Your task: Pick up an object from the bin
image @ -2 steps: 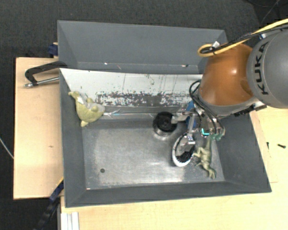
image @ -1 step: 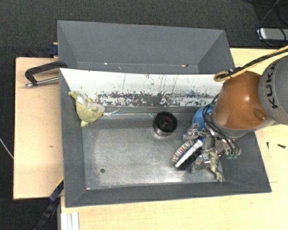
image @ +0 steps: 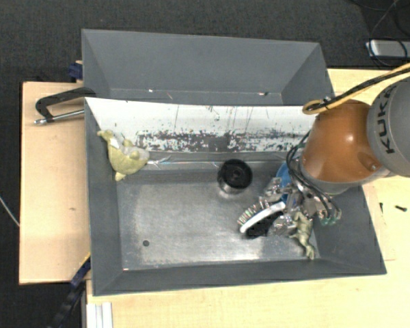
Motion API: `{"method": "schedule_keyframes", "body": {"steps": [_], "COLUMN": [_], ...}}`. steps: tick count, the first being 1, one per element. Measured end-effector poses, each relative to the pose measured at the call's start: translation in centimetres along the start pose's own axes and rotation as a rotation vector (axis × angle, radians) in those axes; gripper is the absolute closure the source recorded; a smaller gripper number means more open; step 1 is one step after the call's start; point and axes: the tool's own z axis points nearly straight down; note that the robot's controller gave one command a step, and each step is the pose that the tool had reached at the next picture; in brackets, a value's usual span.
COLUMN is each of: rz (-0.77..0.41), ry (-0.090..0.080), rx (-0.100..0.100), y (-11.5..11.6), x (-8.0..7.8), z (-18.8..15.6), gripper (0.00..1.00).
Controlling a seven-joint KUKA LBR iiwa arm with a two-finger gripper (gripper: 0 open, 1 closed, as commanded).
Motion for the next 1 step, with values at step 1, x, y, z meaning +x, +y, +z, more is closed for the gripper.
{"method": "schedule_keyframes", "body": {"steps": [1], "rz": [-0.004], "ry": [-0.011], "rx": [0.004], "y": [-0.22], "x": [-2.13], "z": [-13.25], "gripper": [1.00]}}
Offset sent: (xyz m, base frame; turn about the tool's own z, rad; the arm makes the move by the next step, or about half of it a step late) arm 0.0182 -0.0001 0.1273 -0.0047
